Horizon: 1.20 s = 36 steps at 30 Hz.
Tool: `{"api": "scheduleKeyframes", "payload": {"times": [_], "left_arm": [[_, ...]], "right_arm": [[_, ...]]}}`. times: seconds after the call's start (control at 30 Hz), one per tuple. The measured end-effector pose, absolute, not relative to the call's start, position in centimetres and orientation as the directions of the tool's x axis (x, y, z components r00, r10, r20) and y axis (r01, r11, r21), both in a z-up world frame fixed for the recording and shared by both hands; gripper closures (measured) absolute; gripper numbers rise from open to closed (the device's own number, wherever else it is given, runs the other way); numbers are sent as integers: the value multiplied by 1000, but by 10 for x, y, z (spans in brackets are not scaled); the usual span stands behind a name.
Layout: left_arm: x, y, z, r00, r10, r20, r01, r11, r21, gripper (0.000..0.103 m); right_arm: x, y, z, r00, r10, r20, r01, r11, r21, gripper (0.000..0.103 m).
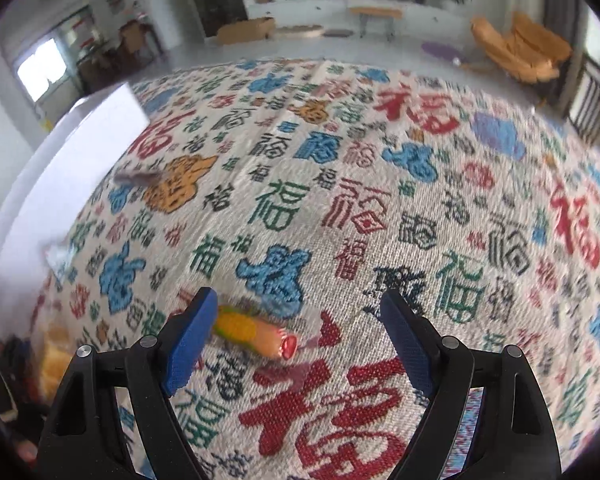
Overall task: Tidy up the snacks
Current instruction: 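Grasp the orange corn-shaped candy with the right tool while the left tool holds the bread bag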
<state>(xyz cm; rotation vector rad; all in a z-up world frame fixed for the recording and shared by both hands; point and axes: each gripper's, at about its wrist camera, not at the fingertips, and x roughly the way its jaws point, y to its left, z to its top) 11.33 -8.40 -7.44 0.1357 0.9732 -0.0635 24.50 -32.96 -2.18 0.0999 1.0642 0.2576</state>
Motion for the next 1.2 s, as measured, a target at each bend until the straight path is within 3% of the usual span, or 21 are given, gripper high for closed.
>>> {"api": "scheduleKeyframes", "payload": {"times": [0.13,0.27,0.5,0.63,0.83,1.07,1.2], "left_arm": [[113,-85,-74,562,5,-827,116,990,84,0],[113,-84,-75,562,5,-827,116,990,84,0],[113,-85,-74,562,5,-827,115,990,84,0],[113,-85,-75,562,5,-827,115,990,84,0],[113,-84,-75,563,4,-827,116,990,83,0],[112,-84,-75,563,4,-827,115,990,83,0],[112,-84,-75,563,4,-826,115,990,83,0]], "right_arm": [[262,-336,-42,445,337,-830,-64,936,346,18],[262,-317,-49,413,400,-818,-134,915,379,18],[214,-280,-48,81,612,-787,-344,758,554,19],[181,-265,-29,104,546,-831,-472,763,442,19],[202,-264,-22,276,408,-870,-427,863,270,18],[217,-230,-50,221,184,-958,-434,898,72,19],[216,-224,-61,184,125,-975,-410,911,39,18]]}}
